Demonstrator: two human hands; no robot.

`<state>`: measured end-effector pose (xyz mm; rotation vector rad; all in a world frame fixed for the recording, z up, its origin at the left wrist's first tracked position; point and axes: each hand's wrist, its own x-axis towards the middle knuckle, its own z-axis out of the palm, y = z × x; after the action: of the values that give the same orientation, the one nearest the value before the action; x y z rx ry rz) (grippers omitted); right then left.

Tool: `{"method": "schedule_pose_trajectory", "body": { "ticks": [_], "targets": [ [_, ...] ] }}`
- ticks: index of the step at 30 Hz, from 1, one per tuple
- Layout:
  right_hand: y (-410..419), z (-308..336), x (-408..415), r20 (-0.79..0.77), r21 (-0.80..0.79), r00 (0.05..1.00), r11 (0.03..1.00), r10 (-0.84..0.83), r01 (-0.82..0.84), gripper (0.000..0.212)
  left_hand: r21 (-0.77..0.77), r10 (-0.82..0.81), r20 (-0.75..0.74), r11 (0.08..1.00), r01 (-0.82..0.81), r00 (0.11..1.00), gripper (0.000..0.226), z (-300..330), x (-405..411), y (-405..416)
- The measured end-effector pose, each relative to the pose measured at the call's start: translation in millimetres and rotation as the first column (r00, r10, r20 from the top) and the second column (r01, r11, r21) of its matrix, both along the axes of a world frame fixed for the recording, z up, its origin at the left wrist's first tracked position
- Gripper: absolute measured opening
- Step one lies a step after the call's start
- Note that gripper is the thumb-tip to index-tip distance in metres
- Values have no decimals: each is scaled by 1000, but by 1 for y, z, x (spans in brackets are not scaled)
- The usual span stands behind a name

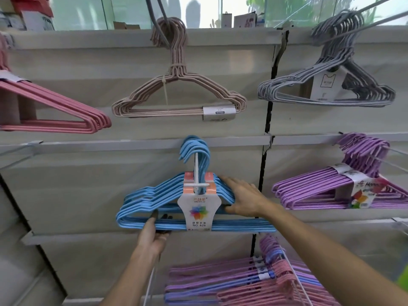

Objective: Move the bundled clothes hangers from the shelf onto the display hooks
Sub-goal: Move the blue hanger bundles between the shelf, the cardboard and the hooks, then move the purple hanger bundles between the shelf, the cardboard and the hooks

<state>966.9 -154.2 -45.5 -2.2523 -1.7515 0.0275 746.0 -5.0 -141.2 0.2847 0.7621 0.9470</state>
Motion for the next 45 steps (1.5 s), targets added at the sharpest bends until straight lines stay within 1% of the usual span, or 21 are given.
{"method": "schedule_pose_trajectory", "body": {
  "ticks": [3,5,7,10,13,14,17,20,22,23,26,30,33,36,38,42,45],
  "targets": [
    [-10,2,-2,14,-1,1000,1000,20,-20,100,5,-13,-2,1000,13,1000,43,5,-10,-19],
    [-20,4,-4,-10,11,999,999,31,-31,100,15,-49,-20,999,49,999,47,9,-17,-33],
    [-31,7,-6,-80,64,995,997,53,-48,94,33,-77,-58,996,79,995,47,12,-24,-48],
    [-51,15,-16,-237,200,965,978,111,-64,79,88,-114,-93,989,122,989,42,19,-36,-76],
    [-70,23,-29,-301,310,942,949,152,-54,64,189,-134,-124,970,156,983,21,30,-44,-108],
    [-75,25,-33,-309,340,937,939,161,-49,60,232,-132,-139,959,162,981,20,34,-46,-119],
    [-94,30,-42,-339,401,924,916,177,-28,52,369,-90,-221,914,169,971,30,44,-51,-147],
    [-112,33,-48,-391,433,905,901,167,21,47,484,-24,-351,851,203,936,27,50,-56,-169],
    [-124,35,-51,-410,457,898,888,156,55,45,570,22,-450,777,268,893,22,54,-58,-181],
    [-131,36,-53,-422,469,894,880,149,75,44,614,51,-501,724,314,864,20,57,-59,-188],
    [-155,41,-61,-456,513,881,846,129,142,39,711,131,-614,519,474,778,18,68,-60,-210],
    [-195,44,-72,-467,555,881,801,77,224,28,752,131,-653,231,618,746,14,78,-59,-241],
    [-229,43,-78,-470,557,883,777,1,295,23,730,135,-682,67,680,718,11,77,-56,-266],
    [-270,40,-82,-484,556,872,743,-74,372,20,726,148,-672,-63,685,726,8,69,-47,-288],
    [-302,36,-86,-499,548,857,721,-126,425,16,722,110,-669,-141,678,735,8,62,-37,-304],
    [-373,32,-90,-480,531,835,669,-269,520,19,712,30,-659,-294,637,751,16,53,-11,-347],
    [-430,33,-88,-467,538,798,593,-382,599,21,705,-31,-646,-408,580,763,16,53,12,-387]
  ]
}}
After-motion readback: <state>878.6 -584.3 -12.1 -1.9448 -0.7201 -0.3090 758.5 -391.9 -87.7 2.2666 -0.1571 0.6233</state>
